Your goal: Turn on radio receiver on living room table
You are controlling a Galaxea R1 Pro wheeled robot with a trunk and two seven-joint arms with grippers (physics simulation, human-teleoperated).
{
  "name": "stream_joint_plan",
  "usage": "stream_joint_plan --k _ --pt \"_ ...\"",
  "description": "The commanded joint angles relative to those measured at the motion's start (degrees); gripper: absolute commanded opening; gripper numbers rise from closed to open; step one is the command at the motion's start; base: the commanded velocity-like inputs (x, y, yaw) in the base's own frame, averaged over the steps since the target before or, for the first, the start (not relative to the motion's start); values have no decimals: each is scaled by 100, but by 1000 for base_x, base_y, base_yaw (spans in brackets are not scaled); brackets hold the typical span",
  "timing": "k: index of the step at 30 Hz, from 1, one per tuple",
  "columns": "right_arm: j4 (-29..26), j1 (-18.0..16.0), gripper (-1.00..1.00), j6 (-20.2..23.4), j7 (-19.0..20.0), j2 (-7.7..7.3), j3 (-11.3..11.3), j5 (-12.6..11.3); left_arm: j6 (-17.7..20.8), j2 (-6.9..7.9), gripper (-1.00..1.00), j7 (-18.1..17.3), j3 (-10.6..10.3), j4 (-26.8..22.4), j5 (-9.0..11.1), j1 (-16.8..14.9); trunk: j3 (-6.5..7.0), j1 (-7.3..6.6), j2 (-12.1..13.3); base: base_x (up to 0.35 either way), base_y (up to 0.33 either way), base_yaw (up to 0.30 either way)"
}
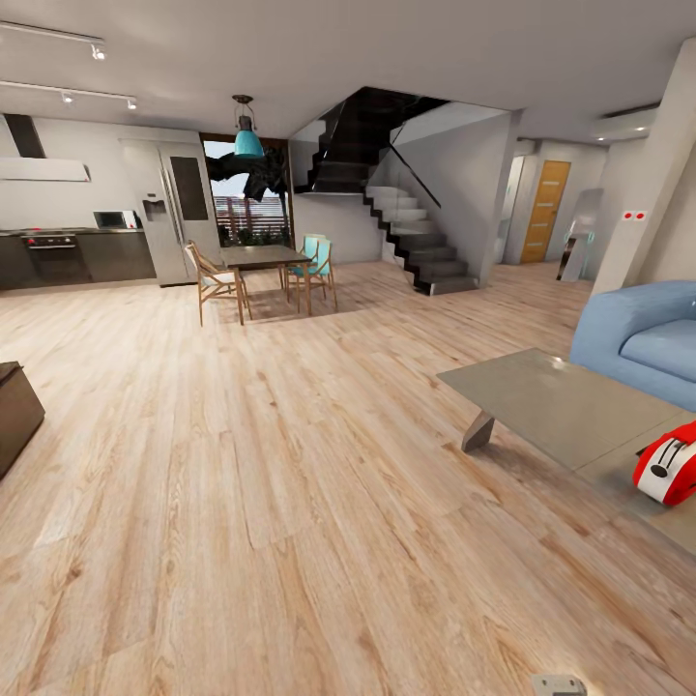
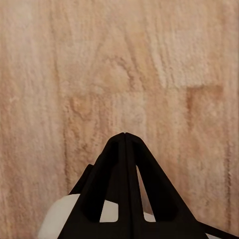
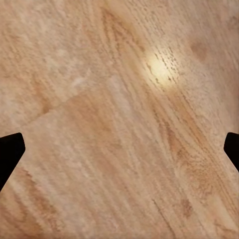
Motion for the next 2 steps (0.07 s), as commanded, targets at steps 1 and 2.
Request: stream_joint_plan --k 1,2 --pt "0 0 100 1 0 0 1 0 0 0 -100 0 0 0 0 0 0 0 0 0 0 0" --pt "0 0 100 1 0 0 0 0 0 0 -100 0 0 0 0 0 0 0 0 0 0 0"
